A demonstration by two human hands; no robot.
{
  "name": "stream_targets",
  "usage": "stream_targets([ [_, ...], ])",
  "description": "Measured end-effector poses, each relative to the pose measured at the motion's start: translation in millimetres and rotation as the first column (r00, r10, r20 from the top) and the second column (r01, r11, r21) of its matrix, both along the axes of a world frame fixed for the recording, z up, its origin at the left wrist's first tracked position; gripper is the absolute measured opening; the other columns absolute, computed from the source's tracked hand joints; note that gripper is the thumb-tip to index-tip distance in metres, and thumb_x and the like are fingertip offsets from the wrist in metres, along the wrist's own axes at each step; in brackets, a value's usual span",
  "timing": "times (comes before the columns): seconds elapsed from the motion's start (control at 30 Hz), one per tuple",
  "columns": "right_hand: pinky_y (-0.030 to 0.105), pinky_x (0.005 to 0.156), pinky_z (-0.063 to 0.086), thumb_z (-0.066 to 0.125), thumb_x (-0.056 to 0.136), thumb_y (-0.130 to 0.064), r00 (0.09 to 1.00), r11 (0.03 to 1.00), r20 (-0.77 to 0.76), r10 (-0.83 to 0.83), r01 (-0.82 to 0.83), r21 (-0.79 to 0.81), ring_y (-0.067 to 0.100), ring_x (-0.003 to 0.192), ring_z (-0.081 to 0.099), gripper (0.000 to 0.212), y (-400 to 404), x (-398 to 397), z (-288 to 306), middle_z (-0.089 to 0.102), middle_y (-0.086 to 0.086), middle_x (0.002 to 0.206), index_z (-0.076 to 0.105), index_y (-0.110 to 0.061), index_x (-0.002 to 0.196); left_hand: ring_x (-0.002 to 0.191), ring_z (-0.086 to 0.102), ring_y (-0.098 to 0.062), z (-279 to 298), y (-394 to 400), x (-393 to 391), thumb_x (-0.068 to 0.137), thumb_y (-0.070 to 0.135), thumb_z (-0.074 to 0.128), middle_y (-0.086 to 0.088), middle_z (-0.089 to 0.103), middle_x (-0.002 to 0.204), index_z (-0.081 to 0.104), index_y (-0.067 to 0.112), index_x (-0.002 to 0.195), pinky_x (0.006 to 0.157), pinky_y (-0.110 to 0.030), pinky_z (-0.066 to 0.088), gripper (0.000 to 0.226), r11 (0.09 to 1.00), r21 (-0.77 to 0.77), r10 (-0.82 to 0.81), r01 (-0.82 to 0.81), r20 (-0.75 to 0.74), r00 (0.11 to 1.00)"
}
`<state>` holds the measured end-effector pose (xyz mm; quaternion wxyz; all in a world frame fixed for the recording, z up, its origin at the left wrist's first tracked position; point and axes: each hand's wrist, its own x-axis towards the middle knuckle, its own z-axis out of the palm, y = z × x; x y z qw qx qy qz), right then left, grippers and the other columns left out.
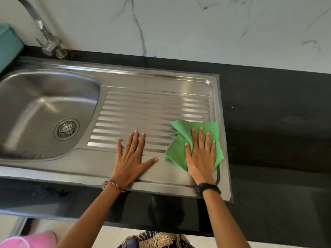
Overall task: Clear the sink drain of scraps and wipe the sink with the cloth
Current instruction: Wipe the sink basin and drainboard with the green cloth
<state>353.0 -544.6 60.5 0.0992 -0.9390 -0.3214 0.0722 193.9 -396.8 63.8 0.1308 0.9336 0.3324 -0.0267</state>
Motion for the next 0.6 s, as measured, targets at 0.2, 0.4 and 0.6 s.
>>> stream_targets([
  [0.2,0.044,0.119,0.0,0.022,0.098,-0.04,1.0,1.0,0.026,-0.013,0.013,-0.005,0.027,0.146,0.002,0.056,24,30,-1,0.003,0.007,0.158,0.006,-0.02,0.148,0.139,-0.019,-0.014,-3,2,-1,0.066,0.086,0.002,0.003,-0.021,0.15,-0.018,0.029,0.141,0.11,-0.043,-0.021,0.096,1.0,-0.003,-0.013,0.013,-0.001,1.0],
  [0.4,0.045,0.119,0.003,0.022,0.099,-0.041,0.999,0.999,0.034,-0.03,0.03,-0.016,0.029,0.145,0.006,0.058,58,70,3,0.005,0.01,0.158,0.009,-0.015,0.148,0.139,-0.018,-0.015,-1,2,0,0.064,0.086,0.0,0.002,-0.019,0.15,-0.016,0.026,0.141,0.11,-0.046,-0.019,0.1,1.0,-0.02,-0.019,0.019,0.006,1.0],
  [0.6,0.044,0.12,0.003,0.023,0.098,-0.038,1.0,0.999,0.023,0.005,-0.006,0.036,0.027,0.146,0.007,0.057,31,43,1,0.008,0.009,0.158,0.007,-0.015,0.148,0.138,-0.022,-0.013,5,3,-2,0.058,0.087,-0.007,0.002,-0.026,0.147,-0.021,0.027,0.139,0.11,-0.046,-0.02,0.102,0.996,-0.071,-0.047,0.046,-0.007,0.999],
])
